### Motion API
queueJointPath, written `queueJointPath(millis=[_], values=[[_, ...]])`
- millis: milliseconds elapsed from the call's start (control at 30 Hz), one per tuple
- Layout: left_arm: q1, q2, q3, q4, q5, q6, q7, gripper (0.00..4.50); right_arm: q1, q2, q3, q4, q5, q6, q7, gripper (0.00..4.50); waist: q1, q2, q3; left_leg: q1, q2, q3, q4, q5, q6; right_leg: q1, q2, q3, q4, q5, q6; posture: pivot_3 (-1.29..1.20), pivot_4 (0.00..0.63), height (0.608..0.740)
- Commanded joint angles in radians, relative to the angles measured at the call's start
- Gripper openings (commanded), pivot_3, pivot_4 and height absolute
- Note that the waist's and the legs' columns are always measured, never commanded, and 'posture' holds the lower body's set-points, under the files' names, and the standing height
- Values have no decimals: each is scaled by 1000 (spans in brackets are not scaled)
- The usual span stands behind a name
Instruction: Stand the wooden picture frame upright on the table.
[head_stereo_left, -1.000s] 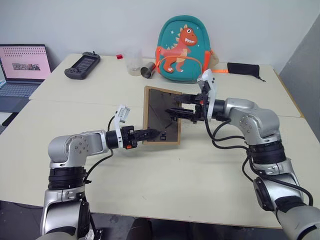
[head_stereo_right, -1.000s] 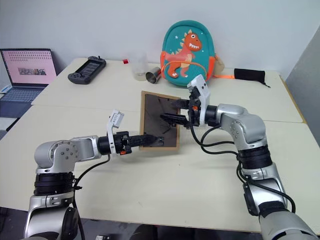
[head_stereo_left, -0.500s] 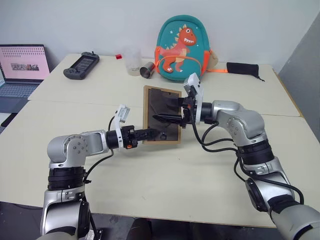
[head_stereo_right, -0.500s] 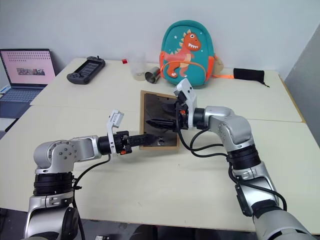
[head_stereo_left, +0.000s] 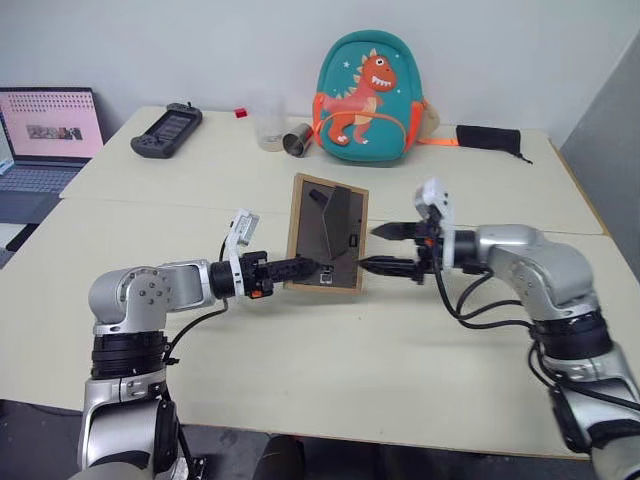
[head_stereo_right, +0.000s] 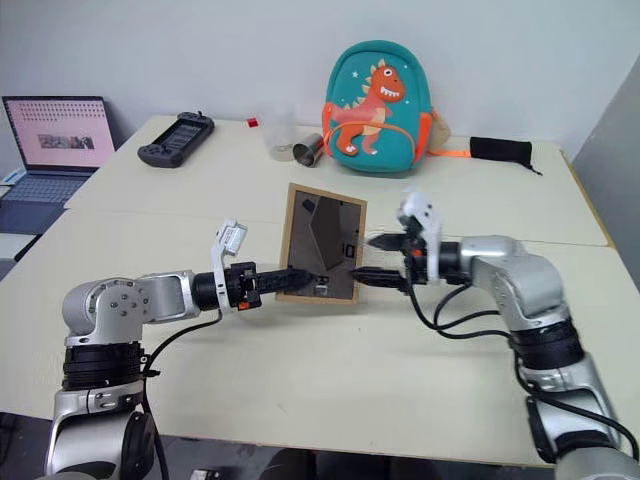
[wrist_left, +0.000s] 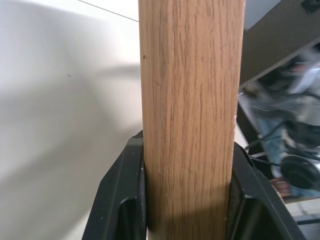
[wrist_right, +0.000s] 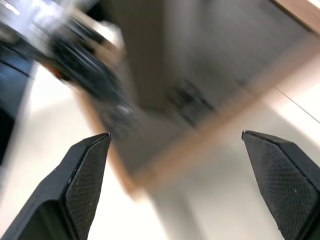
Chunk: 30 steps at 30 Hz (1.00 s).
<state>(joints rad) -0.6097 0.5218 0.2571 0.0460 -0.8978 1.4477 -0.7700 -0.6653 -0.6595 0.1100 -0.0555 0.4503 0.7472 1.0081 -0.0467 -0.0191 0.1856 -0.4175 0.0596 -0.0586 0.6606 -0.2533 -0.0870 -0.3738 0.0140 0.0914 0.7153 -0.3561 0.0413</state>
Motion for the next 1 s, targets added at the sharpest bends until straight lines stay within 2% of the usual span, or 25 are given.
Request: queueJointPath(millis=[33,67,133,200,300,367,567,700,867,967,1000], values=[[-51,-10,104,45,-132,136,31,1298,58,-76,-20,38,-128,-320,42,4447,-1,0,0,0,0,0,0,0,0,0,0,0,0,0,0,0,150,740],[-51,-5,102,64,-164,156,45,1298,84,-86,-1,67,-198,-470,32,4447,-3,0,0,0,0,0,0,0,0,0,0,0,0,0,0,0,150,740],[-55,22,72,126,-269,167,87,1298,97,-70,36,185,-385,-868,-96,4447,-6,-1,0,1,1,0,0,0,0,1,1,-1,-1,0,0,0,150,740],[-59,36,54,152,-335,167,128,1298,83,-53,50,272,-472,-1073,-163,4447,-15,-1,1,1,1,2,0,0,0,0,0,2,0,0,0,0,150,740],[-48,54,14,164,-466,167,206,1298,25,-27,94,435,-721,-1447,-418,4447,-21,-1,1,2,1,3,1,0,0,0,0,4,1,0,1,0,150,740],[-44,58,1,176,-549,167,266,1298,-21,-13,111,508,-873,-1609,-589,4447,-22,-1,1,2,1,3,1,2,-4,0,0,4,2,0,1,0,150,740],[-26,51,-7,191,-746,159,438,1298,-125,28,184,635,-1145,-1796,-891,4447,-17,-1,1,2,1,2,1,3,-5,0,0,4,2,0,1,0,150,740],[15,60,-39,156,-843,114,527,1298,-171,51,206,657,-1217,-1846,-992,4447,-16,-1,1,2,1,3,1,3,-6,0,-1,4,2,0,1,0,150,740],[71,115,-112,118,-1033,6,646,1298,-198,55,229,676,-1242,-1900,-1062,4447,-16,-1,1,3,1,3,2,3,-6,0,-2,4,3,1,1,0,150,740],[97,133,-147,78,-1072,-29,663,1298,-192,57,251,693,-1212,-1946,-1044,3970,-14,-1,1,4,0,2,2,3,-6,2,-1,3,3,1,1,0,150,740],[101,137,-154,74,-1074,-39,664,1298,-191,58,250,693,-1208,-1953,-1047,3676,-14,-1,1,4,0,2,2,3,-6,2,-2,4,3,1,1,0,150,740]])
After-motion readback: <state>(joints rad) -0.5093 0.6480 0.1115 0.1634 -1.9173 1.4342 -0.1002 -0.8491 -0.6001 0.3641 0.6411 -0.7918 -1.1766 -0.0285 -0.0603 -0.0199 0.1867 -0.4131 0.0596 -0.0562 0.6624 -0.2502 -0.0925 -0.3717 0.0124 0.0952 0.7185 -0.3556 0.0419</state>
